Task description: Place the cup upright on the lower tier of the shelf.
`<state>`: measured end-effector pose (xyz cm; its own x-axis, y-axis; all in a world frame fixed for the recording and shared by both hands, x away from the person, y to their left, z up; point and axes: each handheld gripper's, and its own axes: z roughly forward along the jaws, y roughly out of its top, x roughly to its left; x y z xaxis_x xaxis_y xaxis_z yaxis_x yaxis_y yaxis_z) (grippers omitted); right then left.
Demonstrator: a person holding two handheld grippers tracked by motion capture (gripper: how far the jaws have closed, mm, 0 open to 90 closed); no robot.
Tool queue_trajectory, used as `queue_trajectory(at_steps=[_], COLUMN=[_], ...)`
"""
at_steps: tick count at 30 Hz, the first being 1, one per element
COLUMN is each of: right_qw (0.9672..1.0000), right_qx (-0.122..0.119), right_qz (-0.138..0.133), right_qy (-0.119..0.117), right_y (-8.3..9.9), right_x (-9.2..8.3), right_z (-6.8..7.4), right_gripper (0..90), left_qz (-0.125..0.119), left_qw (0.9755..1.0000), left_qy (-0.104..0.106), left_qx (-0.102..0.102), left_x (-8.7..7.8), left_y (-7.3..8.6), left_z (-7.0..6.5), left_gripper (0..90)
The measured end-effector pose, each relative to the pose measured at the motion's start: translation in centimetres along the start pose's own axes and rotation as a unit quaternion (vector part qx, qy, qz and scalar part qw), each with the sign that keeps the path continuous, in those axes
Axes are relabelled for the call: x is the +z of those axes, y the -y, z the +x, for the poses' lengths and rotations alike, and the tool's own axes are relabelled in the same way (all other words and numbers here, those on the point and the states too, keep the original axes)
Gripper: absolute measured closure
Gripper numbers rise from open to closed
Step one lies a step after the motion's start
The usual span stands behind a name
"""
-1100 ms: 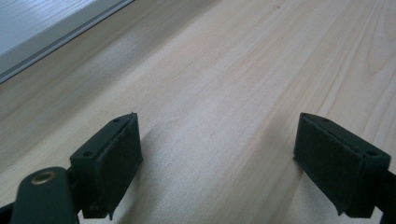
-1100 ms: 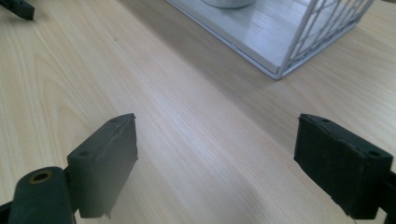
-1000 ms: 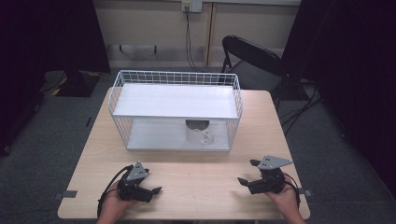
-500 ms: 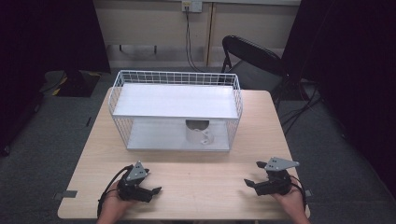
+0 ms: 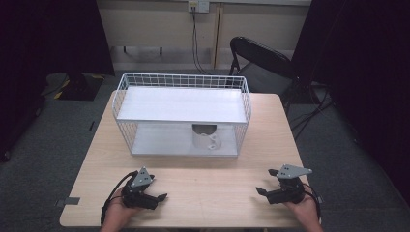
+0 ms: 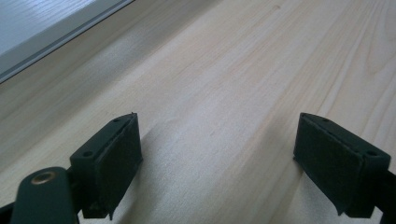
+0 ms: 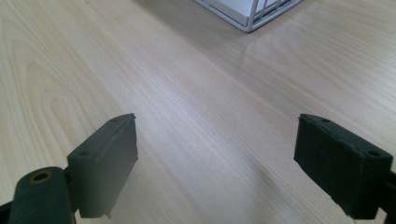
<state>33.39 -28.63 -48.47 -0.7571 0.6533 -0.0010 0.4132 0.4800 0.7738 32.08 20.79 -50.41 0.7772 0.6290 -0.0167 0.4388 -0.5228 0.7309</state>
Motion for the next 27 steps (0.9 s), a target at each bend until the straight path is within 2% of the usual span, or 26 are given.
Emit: queue_trajectory(at_steps=[18, 27], right_qw=[0.9999, 0.9996], right_qx=[0.013, 0.007], right_qz=[0.009, 0.026], right_qy=[0.004, 0.008], right_y=[1.5, 2.1], right_x=[-0.4, 0.0], right_z=[-0.6, -0.7], right_gripper=[12.6, 12.6], left_qz=[0.000, 0.000], left_qw=[1.0000, 1.0000], left_qy=[-0.002, -0.001], left_qx=[0.001, 0.001], left_x=[0.0, 0.0], left_y=[0.0, 0.0], left_z=[0.0, 0.0], left_gripper=[14.5, 14.5])
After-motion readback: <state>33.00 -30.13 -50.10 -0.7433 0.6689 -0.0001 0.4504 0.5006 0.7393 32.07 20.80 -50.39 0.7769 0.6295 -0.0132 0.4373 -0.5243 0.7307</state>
